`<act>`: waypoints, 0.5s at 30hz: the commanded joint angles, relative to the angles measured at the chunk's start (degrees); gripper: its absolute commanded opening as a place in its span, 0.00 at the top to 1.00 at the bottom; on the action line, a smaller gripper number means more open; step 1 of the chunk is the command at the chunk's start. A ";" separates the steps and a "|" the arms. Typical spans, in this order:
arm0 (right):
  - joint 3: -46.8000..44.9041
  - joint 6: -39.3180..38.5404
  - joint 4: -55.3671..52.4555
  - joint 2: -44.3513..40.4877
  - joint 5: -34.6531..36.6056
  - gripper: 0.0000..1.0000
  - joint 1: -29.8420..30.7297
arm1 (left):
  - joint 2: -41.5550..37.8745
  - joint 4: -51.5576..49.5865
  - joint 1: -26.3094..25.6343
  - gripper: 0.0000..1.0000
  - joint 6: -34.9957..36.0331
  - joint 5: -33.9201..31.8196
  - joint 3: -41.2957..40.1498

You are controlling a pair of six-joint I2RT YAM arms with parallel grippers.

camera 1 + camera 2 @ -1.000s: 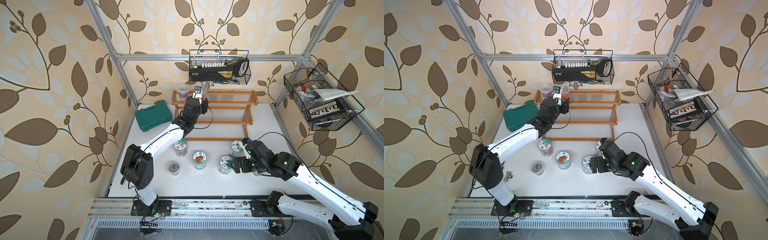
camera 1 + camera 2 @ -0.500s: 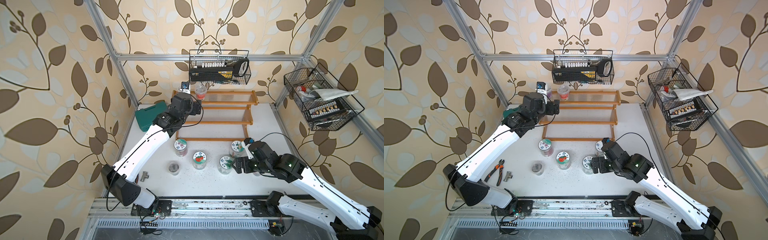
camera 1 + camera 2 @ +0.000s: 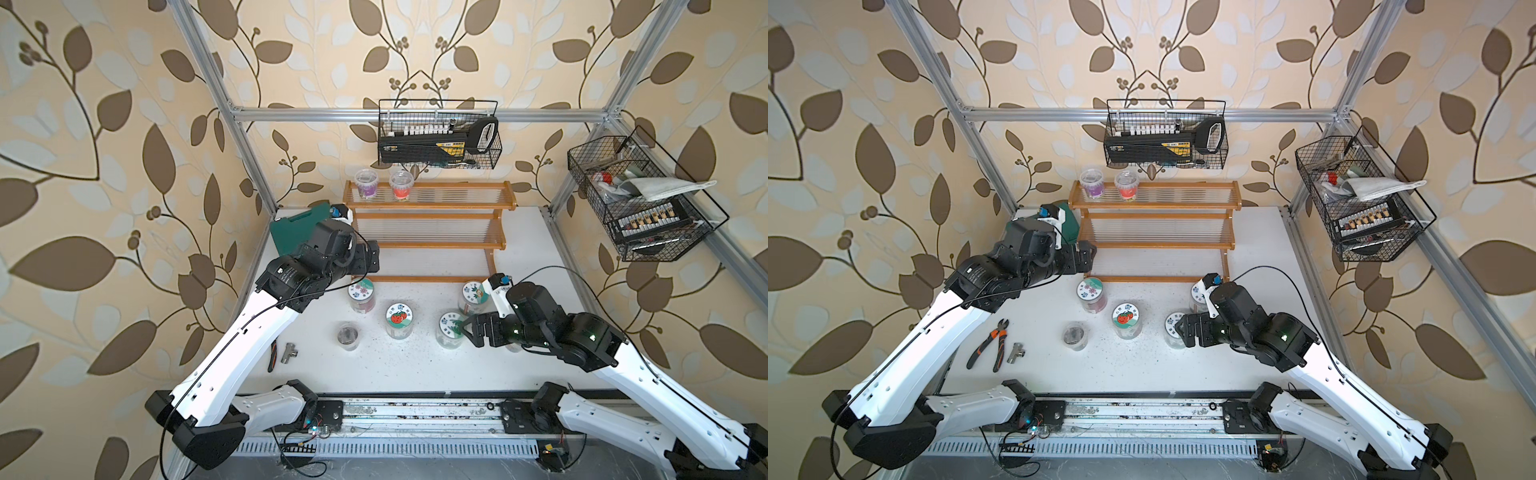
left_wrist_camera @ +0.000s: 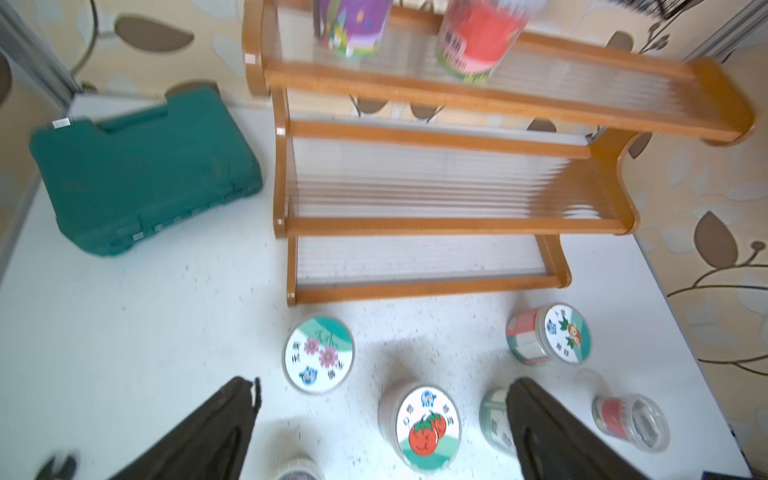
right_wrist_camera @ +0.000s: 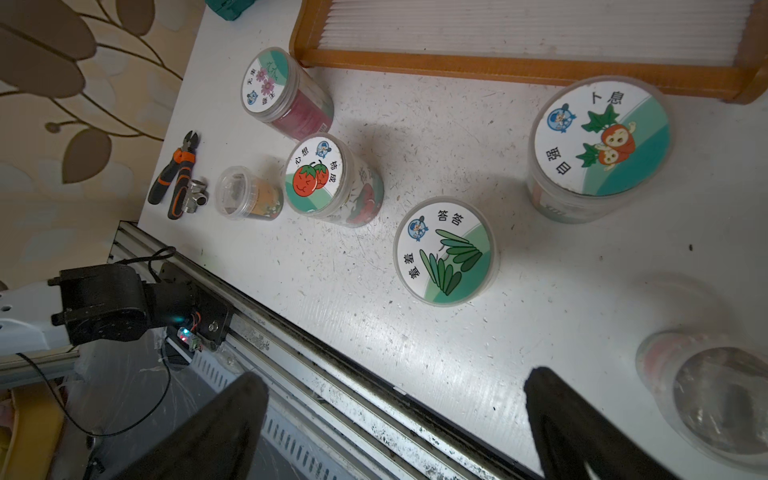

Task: Place the seed container on the shelf
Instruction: Place the seed jar on the shelf, then pick up the seed jar at the center of the board.

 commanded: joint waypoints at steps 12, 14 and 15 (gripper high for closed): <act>-6.11 0.81 12.17 1.48 -8.59 0.01 -0.24 | -3.63 -13.62 0.59 0.02 -21.88 10.89 -19.41; -7.26 1.39 14.14 1.88 -9.73 0.01 -0.24 | -4.03 -11.89 0.59 0.02 -23.14 11.67 -23.10; -7.79 1.65 15.20 2.27 -10.37 0.01 -0.24 | -4.08 -11.33 0.58 0.02 -23.28 11.56 -24.64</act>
